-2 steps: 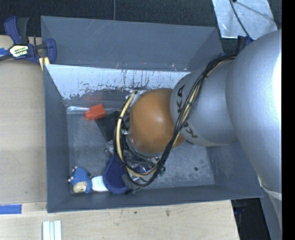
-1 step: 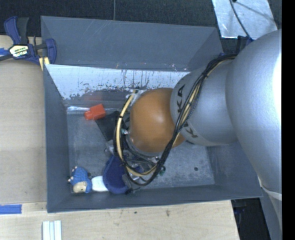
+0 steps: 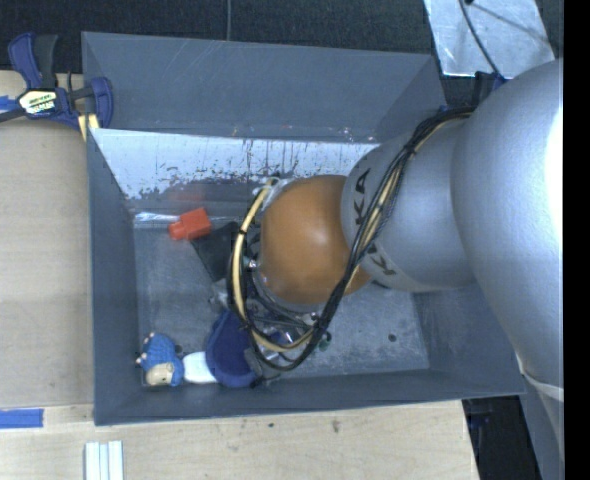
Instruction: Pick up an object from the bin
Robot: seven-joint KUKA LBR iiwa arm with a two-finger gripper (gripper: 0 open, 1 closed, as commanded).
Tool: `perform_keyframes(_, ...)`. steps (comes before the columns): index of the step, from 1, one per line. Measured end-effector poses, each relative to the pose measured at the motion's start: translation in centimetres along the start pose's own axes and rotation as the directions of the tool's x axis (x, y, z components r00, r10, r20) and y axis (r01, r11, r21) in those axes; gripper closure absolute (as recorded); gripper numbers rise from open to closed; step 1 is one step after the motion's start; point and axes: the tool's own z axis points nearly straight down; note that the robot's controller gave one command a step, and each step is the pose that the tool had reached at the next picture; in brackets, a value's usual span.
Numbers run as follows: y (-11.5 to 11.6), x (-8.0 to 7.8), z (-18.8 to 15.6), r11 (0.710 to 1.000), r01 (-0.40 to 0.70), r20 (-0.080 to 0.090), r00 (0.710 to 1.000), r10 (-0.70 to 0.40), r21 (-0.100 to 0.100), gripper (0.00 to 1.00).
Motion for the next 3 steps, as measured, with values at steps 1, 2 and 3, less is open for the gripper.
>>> perform_keyframes(1,-0.2,-0.4,-0.3,1.000,-0.002,0.014,1.000,0.002,0.003,1.00)
perform_keyframes(2,-0.2,-0.7,-5.9,1.000,-0.004,0.001,1.000,0.004,0.002,1.00)
perform_keyframes(3,-0.2,-0.8,-6.0,1.000,-0.007,-0.003,1.000,0.007,0.001,1.00)
